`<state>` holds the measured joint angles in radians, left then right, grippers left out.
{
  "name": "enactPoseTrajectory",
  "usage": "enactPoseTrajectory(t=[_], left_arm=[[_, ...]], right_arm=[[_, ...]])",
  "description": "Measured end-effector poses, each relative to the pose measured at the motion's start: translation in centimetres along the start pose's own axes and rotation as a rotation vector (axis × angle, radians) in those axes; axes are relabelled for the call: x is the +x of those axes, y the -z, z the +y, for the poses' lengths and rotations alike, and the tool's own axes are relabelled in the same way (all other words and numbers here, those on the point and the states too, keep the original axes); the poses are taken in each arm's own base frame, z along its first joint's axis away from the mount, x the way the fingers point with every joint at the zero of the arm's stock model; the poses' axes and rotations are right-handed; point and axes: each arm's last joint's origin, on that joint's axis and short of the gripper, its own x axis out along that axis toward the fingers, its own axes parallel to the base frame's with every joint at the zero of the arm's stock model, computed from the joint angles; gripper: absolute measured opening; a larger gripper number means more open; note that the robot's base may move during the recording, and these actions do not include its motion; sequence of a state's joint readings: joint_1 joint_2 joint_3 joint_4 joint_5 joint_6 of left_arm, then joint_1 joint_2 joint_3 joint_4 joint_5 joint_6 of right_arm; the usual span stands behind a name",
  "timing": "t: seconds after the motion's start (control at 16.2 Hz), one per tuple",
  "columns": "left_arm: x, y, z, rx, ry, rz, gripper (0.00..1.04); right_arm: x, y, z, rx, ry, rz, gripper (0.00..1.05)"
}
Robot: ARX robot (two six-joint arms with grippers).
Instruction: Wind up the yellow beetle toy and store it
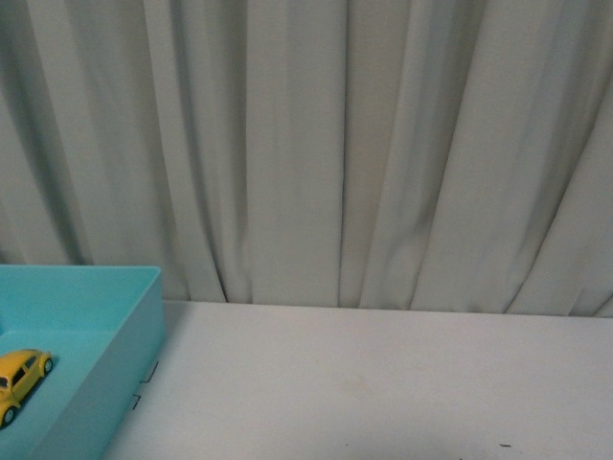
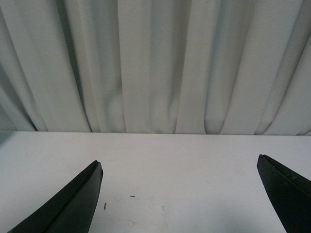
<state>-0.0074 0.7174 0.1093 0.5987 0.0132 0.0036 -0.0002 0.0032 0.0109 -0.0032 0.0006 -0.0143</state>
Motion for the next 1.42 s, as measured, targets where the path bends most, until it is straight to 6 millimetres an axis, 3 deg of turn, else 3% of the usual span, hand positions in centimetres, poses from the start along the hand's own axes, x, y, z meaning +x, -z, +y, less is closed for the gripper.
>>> enactPoseTrajectory(t=[0.49, 1.36, 1.42], left_arm=[[-2.5, 1.9, 0.1, 0.0, -0.023, 0.0, 0.02], [-5.3, 2.3, 0.0, -0.001, -0.021, 0.03, 0.02], [-5.6, 1.7, 0.0, 0.0, -0.022, -0.035, 0.02]], right_arm=[[0.0, 0.0, 0.0, 0.0, 0.0, 0.0, 0.98], [0.0, 0.0, 0.0, 0.0, 0.0, 0.0, 0.98], [0.0, 0.0, 0.0, 0.0, 0.0, 0.001, 0.98]])
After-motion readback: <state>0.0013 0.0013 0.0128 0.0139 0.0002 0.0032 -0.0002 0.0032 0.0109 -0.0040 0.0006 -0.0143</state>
